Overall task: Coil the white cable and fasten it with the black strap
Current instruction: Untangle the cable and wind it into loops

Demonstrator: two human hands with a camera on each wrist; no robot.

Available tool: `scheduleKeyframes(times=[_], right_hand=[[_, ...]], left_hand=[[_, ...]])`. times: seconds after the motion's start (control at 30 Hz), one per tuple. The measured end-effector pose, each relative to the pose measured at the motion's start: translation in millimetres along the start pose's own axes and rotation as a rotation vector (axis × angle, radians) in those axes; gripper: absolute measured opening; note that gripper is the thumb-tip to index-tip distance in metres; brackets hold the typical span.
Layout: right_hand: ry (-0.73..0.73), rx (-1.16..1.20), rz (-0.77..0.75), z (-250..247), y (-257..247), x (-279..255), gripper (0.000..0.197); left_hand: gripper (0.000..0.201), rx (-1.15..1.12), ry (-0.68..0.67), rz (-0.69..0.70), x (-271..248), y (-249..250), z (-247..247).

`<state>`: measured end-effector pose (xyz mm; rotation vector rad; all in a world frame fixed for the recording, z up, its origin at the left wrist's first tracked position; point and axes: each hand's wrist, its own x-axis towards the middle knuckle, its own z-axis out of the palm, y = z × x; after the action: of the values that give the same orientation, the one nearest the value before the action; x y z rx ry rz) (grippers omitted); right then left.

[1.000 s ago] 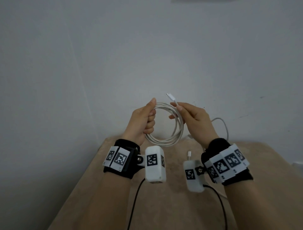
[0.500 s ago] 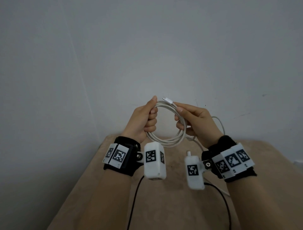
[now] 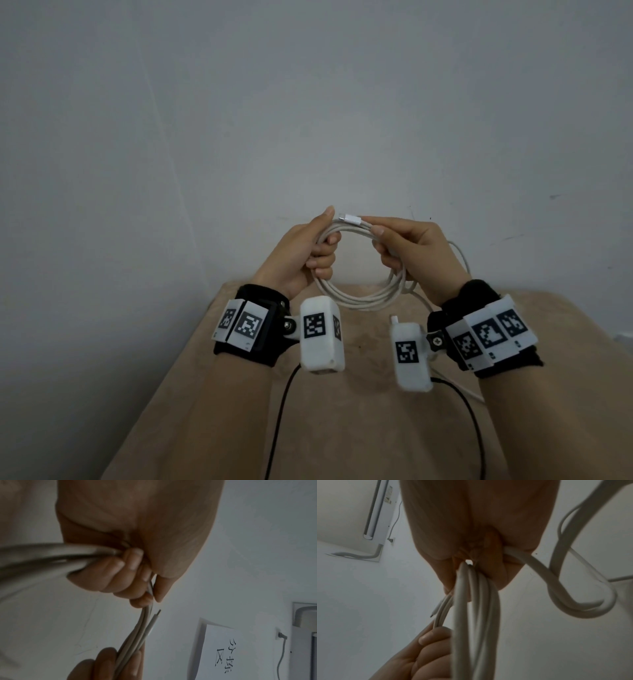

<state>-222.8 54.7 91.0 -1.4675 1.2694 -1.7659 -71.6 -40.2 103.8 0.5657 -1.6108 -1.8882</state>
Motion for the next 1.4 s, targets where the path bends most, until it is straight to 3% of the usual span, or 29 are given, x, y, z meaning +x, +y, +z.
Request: scheduleKeyframes(times=[0.23, 0.33, 0.5, 0.6, 0.7, 0.87, 0.93, 1.07, 1.17, 1.27, 1.33, 1.4], right_hand=[[-0.177, -0.292, 0.050, 0, -1, -3, 0.025], [-0.248, -0.418, 0.062, 3, -2, -4, 0.022], [-0.275, -0.499, 0.079, 5, 1, -5, 0.009], [-0.218, -0.452, 0.093, 7, 3, -3, 0.018], [-0.101, -0.340, 0.076, 5, -2, -4, 0.014], [-0.039, -0.075, 0.227, -4, -13, -2, 0.035], [-0.052, -0.184, 0.230, -10, -13, -2, 0.034], [-0.136, -0.398, 0.216, -23, -11, -4, 0.012], [-0.223, -0.448, 0.200, -31, -15, -4, 0.018], [-0.310, -0.727, 0.180, -31, -10, -2, 0.024], [-0.253, -0.763, 0.197, -33, -1, -1, 0.019], [-0.143, -0.617, 0.244, -34, 6, -2, 0.013]], left_hand=[[0.071, 0.329, -0.131, -0.189, -4, 3, 1], [0.071, 0.476, -0.145, -0.241, -5, 0, 3], [0.068, 0.520, -0.208, -0.292, -6, -4, 6], [0.058, 0.616, -0.171, -0.217, -6, -6, 10], [0.052, 0.573, -0.088, -0.110, -6, -2, 12], [0.049, 0.489, 0.012, -0.036, -4, 1, 3], [0.049, 0.508, 0.032, -0.020, -4, 1, 1], [0.048, 0.494, 0.116, 0.031, -7, 9, -6], [0.048, 0.412, 0.174, 0.079, -10, 15, -13], [0.048, 0.330, 0.202, 0.109, -13, 17, -15], [0.048, 0.307, 0.214, 0.114, -13, 17, -17], [0.048, 0.292, 0.233, 0.112, -14, 17, -22]])
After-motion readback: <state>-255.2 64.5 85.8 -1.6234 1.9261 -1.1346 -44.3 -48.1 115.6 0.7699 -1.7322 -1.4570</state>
